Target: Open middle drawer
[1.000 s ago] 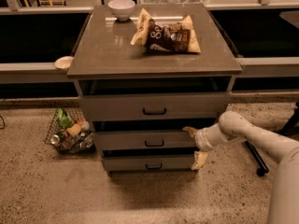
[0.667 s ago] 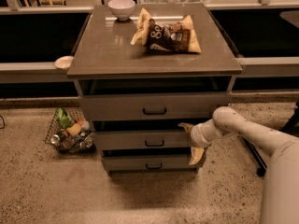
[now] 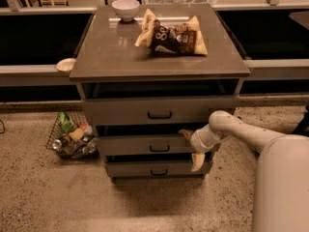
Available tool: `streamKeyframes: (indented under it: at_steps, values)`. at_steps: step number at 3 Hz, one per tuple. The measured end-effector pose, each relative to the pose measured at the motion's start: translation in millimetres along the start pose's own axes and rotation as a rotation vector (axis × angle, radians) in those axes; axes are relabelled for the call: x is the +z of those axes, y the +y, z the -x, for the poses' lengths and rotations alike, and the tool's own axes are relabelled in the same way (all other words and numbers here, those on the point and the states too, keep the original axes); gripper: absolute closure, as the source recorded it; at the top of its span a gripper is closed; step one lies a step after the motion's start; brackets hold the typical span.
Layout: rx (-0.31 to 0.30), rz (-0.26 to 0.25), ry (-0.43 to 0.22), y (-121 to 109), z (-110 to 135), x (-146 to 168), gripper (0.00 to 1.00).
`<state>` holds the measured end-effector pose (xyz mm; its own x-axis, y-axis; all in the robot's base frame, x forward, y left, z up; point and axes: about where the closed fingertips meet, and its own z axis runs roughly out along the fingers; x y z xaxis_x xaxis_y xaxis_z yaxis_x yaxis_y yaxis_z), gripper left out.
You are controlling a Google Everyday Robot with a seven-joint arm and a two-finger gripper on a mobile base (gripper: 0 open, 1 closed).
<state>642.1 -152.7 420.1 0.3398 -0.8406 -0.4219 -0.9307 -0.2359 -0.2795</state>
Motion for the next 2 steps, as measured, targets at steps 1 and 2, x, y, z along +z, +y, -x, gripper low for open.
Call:
streamKeyframes:
  at_steps: [1,2]
  values:
    - [0.017,0.039,-0.015,3.2,-4.8,21.2,0.00]
    - [0.016,0.040,-0.015,3.2,-5.2,22.9,0.18]
